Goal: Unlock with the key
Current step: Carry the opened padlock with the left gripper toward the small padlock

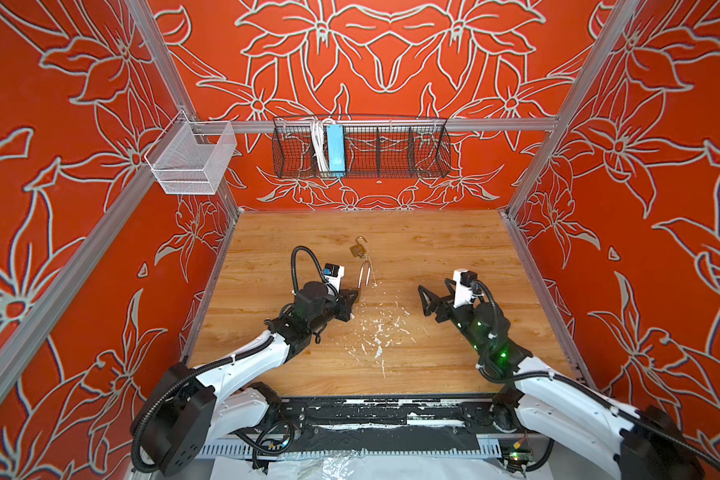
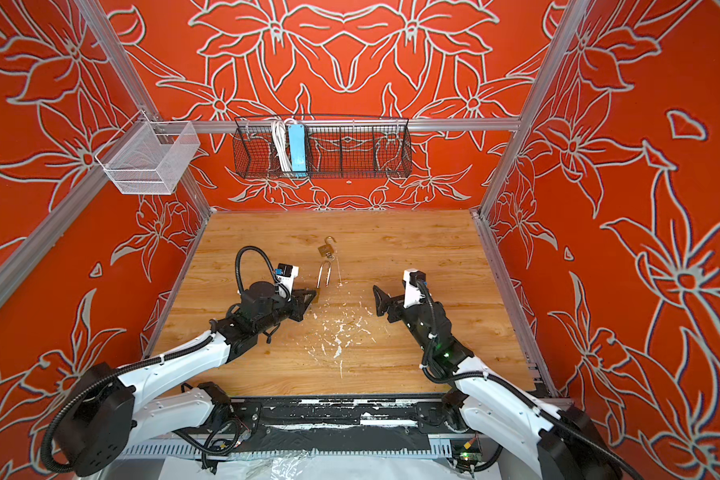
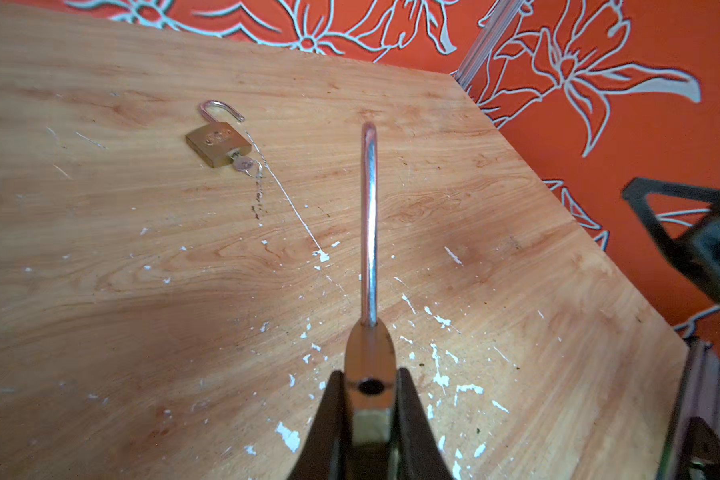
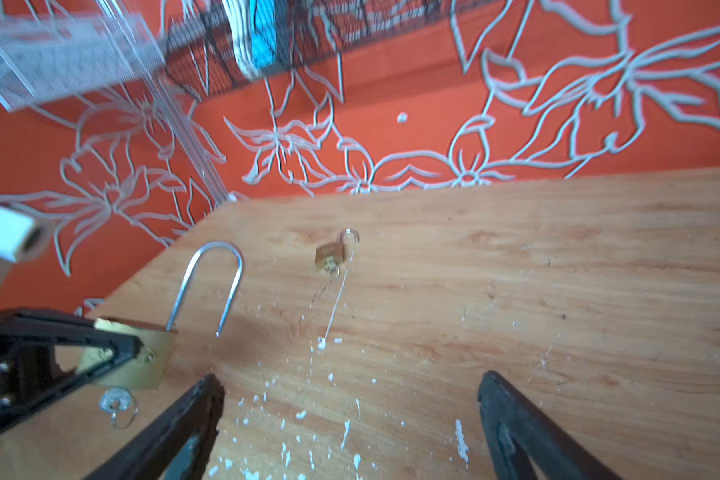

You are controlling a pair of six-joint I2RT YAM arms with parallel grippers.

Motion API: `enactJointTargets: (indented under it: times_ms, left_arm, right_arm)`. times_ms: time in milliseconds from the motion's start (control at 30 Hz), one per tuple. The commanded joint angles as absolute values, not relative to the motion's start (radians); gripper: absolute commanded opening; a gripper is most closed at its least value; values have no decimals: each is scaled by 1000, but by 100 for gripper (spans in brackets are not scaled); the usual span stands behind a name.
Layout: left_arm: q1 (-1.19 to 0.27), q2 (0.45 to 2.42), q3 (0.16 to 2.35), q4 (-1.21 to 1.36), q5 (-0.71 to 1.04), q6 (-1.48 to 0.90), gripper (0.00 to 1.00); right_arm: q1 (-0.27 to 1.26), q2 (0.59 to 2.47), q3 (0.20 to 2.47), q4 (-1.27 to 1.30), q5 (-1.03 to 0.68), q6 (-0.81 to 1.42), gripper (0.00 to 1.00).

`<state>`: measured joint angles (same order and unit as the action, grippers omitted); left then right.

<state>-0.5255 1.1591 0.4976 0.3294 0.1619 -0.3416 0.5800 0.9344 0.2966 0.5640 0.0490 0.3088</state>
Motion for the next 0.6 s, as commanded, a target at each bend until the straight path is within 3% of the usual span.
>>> enactJointTargets:
  times_ms: [0,167,567]
  left_arm:
    - [-512,1189,532,459,325,-369,0]
    - [-502,1220,526,486,341,-354,0]
    - [-446,1242,530,532,362,-426,0]
  right_arm:
    - [583,1088,407,583,-176,253,98]
    - [646,1204,439,634,-285,143,98]
    - [713,1194,457,581,-189,41,98]
